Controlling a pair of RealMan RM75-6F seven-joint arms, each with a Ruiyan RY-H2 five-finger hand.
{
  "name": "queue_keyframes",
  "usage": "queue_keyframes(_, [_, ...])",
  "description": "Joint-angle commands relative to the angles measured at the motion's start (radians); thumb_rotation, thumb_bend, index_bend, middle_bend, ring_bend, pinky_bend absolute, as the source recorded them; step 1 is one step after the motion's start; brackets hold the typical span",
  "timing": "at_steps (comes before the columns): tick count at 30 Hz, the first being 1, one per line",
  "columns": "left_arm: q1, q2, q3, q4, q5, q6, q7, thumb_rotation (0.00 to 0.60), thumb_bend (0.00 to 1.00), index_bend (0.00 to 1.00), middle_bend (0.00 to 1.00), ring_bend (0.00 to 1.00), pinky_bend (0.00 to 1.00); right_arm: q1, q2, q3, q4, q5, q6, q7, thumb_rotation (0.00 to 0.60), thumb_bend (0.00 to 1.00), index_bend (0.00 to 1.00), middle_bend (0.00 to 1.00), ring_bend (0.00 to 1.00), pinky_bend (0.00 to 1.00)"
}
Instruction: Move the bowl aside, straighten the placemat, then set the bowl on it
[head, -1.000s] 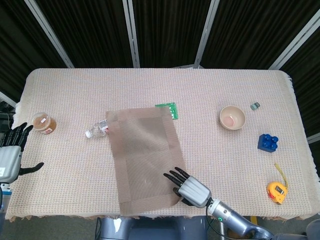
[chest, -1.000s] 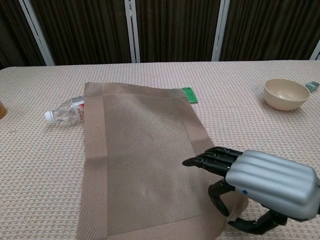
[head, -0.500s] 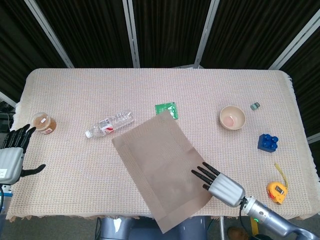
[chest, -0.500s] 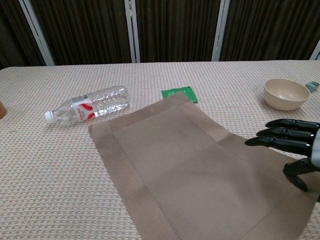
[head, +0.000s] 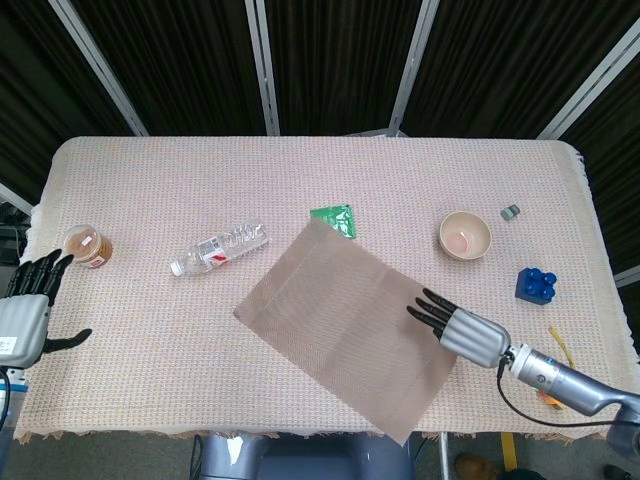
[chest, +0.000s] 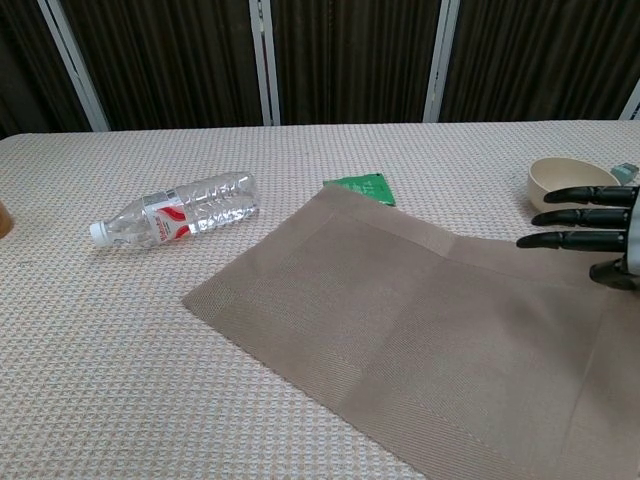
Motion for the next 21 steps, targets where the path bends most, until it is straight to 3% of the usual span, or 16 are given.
queue_keyframes(1, [0.000,-0.001,-0.001,0.003,-0.004,-0.002,0.001,0.600,0.05,0.00,0.00,0.00,0.00,0.044,-0.027,0.004,0.099,-0.026,-0.009,0.009,0.600,0.35,0.66,0.02,0.00,0.00])
queue_keyframes(7, [-0.003,-0.007,0.001,0.008,-0.005,-0.007,0.008,0.600,0.05,0.00,0.00,0.00,0.00,0.055,-0.055,-0.007,0.226,-0.038,0.004,-0.009,0.600,0.33,0.65,0.01,0.00,0.00])
queue_keyframes(9, [-0.004,-0.009,0.003,0.009,-0.003,-0.008,0.011,0.600,0.05,0.00,0.00,0.00,0.00,0.044,-0.073,-0.009,0.271,-0.032,0.031,0.008,0.600,0.25,0.45,0.00,0.00,0.00])
queue_keyframes(11, [-0.004,-0.010,0.006,0.007,0.000,-0.009,0.013,0.600,0.05,0.00,0.00,0.00,0.00,0.028,-0.089,-0.008,0.313,-0.020,0.057,0.018,0.600,0.09,0.09,0.00,0.00,0.00])
queue_keyframes(12, [-0.004,-0.011,0.006,0.006,0.003,-0.009,0.015,0.600,0.05,0.00,0.00,0.00,0.00,0.013,-0.097,-0.002,0.328,-0.004,0.076,0.030,0.600,0.05,0.02,0.00,0.00,0.00])
queue_keyframes(14, [-0.005,-0.012,0.008,0.005,0.007,-0.009,0.018,0.600,0.05,0.00,0.00,0.00,0.00,-0.018,-0.107,0.014,0.334,0.031,0.119,0.057,0.600,0.00,0.00,0.00,0.00,0.00])
queue_keyframes(18, [-0.009,-0.015,0.011,0.005,0.019,-0.012,0.015,0.600,0.05,0.00,0.00,0.00,0.00,-0.090,-0.109,0.062,0.286,0.122,0.215,0.131,0.600,0.00,0.00,0.00,0.00,0.00])
queue_keyframes(21, [-0.017,-0.018,0.018,0.017,0.061,-0.016,0.001,0.600,0.06,0.00,0.00,0.00,0.00,-0.171,-0.089,0.106,0.187,0.220,0.286,0.201,0.600,0.00,0.00,0.00,0.00,0.00])
